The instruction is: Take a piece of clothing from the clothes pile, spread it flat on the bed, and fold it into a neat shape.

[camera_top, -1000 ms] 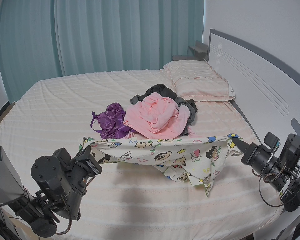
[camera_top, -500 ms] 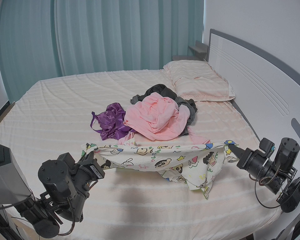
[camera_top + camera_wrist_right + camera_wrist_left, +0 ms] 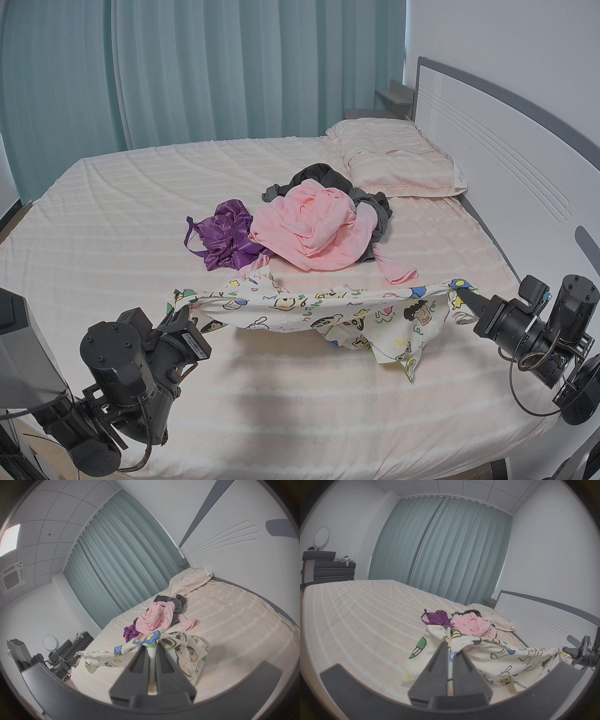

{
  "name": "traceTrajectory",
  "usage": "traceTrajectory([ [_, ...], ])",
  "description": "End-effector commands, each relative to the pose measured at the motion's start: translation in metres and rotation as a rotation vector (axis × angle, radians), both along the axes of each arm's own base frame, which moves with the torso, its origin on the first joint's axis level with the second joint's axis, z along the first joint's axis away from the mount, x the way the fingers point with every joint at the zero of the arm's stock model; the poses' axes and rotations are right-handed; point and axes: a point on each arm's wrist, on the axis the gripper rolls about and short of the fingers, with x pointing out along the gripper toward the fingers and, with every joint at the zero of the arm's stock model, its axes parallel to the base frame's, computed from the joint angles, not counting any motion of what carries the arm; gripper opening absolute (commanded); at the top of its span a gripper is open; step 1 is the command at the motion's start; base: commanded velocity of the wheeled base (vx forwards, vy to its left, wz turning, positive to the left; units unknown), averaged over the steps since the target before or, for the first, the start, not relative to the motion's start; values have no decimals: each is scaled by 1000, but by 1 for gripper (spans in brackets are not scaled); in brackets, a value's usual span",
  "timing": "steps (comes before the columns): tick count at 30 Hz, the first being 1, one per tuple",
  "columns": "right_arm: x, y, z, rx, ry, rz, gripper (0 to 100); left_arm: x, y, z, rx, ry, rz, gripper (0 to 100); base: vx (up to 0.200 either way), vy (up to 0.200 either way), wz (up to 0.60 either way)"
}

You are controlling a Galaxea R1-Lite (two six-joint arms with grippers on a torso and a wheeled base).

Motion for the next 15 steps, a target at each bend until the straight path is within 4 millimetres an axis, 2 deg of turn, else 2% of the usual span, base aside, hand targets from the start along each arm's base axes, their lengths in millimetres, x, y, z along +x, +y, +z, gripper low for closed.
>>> traceTrajectory([
  [1,0,0,0,0,0,0,0,0,0,1,-14,-12,-1,0,-200,0,0],
  [15,0,0,0,0,0,0,0,3,-2,7,-24,-35,3,0,0,0,0],
])
